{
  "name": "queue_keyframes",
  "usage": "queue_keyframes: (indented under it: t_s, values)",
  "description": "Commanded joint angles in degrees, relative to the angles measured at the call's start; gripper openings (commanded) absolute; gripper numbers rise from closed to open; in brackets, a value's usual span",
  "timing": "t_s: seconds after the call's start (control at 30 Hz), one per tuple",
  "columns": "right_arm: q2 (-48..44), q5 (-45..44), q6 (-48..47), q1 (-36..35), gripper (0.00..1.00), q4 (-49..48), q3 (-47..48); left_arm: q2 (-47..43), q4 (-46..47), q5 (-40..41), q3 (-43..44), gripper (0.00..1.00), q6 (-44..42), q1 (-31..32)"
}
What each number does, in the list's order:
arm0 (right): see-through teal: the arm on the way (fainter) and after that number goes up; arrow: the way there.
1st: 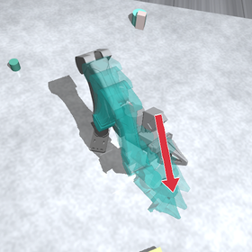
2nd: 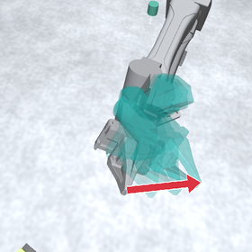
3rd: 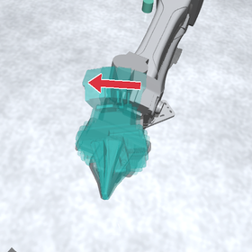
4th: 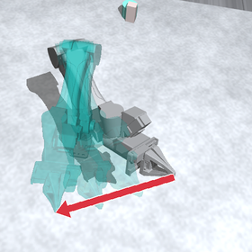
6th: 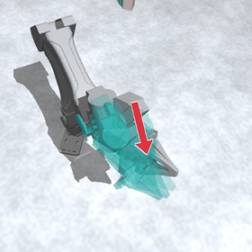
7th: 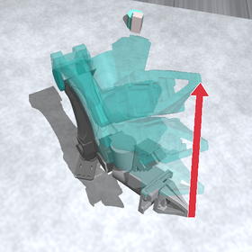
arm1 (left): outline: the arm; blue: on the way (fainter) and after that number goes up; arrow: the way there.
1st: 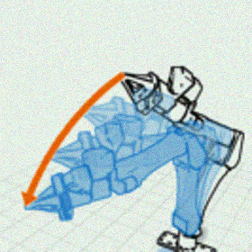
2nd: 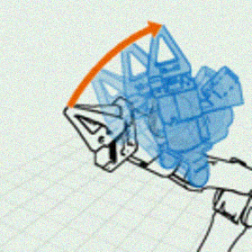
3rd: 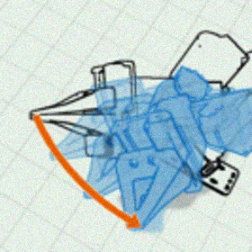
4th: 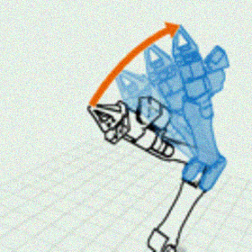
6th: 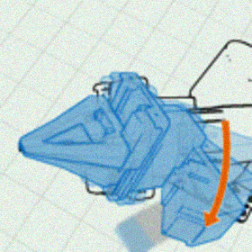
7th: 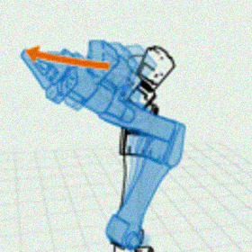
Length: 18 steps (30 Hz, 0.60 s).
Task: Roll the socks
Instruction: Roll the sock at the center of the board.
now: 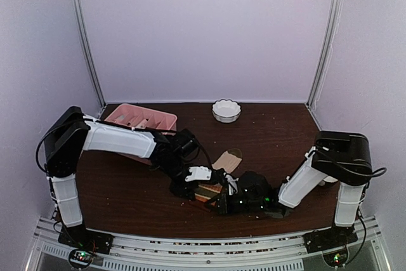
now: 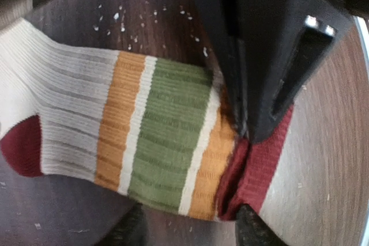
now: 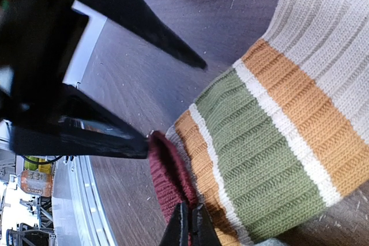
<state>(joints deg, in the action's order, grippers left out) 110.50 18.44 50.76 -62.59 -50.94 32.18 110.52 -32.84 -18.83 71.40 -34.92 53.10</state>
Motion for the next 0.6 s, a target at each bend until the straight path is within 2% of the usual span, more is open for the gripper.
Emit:
queue_keyframes:
  t_s: [0.0, 0.03, 0.07, 0.17, 0.27, 0.33, 0.4, 0.5, 0.57]
  values:
    - [3.8, 0.9, -1.6, 0.1, 0.0, 12.8, 0.1, -4.9, -6.0, 3.5, 5.6, 0.76, 1.3, -1.2]
    - [3.8, 1.1, -2.0, 0.1, 0.0, 13.8, 0.4, -5.5, -6.5, 5.0, 7.0, 0.95, 2.4, -1.7]
    - [3.7, 1.2, -2.4, 0.1, 0.0, 14.6, 0.7, -6.1, -7.9, 5.8, 8.4, 0.97, 3.4, -2.4]
    - [3.4, 1.2, -3.2, -0.1, 0.0, 16.5, 1.3, -6.6, -10.2, 8.4, 12.3, 0.98, 8.7, -7.2]
    - [3.3, 1.1, -3.6, -0.1, 0.0, 17.0, 1.5, -5.7, -15.0, 4.5, 16.9, 0.98, 11.6, -14.3]
    - [3.4, 1.2, -3.6, -0.1, 0.0, 17.2, 1.3, -6.1, -16.4, 6.1, 19.3, 0.98, 13.4, -18.0]
    - [3.4, 1.2, -3.4, -0.2, 0.0, 17.1, 1.0, -11.8, -12.7, 9.1, 17.1, 0.98, 12.9, -19.2]
    - [3.5, 1.3, -3.3, -0.1, 0.0, 16.8, 0.1, -24.3, 2.2, 12.8, 6.0, 0.98, 17.7, -20.5]
    - [3.5, 1.6, -3.0, 0.0, 0.0, 16.5, -0.3, -27.6, 8.9, 10.9, -0.1, 0.95, 15.5, -21.8]
